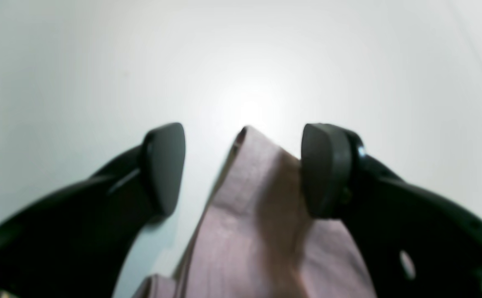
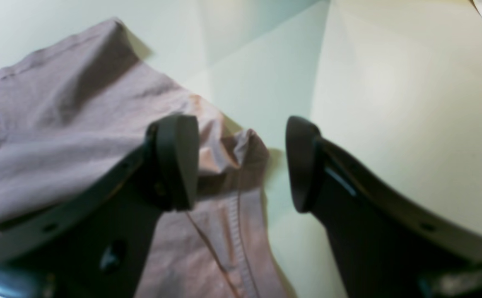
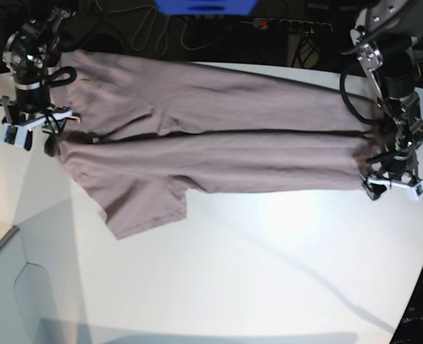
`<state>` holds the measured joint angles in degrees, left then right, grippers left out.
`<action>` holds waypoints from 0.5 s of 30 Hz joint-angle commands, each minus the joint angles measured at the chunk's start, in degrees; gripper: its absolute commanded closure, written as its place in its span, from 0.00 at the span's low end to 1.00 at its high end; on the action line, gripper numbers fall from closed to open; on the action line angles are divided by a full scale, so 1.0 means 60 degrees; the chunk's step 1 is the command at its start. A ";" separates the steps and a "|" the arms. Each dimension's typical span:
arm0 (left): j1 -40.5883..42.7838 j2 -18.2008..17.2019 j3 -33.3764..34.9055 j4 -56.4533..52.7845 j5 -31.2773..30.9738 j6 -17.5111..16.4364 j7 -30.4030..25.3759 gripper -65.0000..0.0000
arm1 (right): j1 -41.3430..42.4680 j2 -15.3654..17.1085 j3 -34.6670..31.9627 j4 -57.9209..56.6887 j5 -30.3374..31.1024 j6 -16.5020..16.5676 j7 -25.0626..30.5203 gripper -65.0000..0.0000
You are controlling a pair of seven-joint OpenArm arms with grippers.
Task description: Layout the t-shirt on the table in an organized manner, then fold the t-shirt properly
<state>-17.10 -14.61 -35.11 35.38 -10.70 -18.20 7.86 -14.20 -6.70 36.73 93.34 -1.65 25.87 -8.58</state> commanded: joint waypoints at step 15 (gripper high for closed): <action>-0.0131 -0.0078 0.0555 0.0060 -0.0114 -0.0022 0.0119 0.36 | 0.0014 0.0391 -0.0561 0.0187 0.0092 0.0004 0.0250 0.48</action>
<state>-17.15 -14.48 -31.77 35.35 -11.22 -18.20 7.42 -14.33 -4.62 33.23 93.34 -1.67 25.89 -8.75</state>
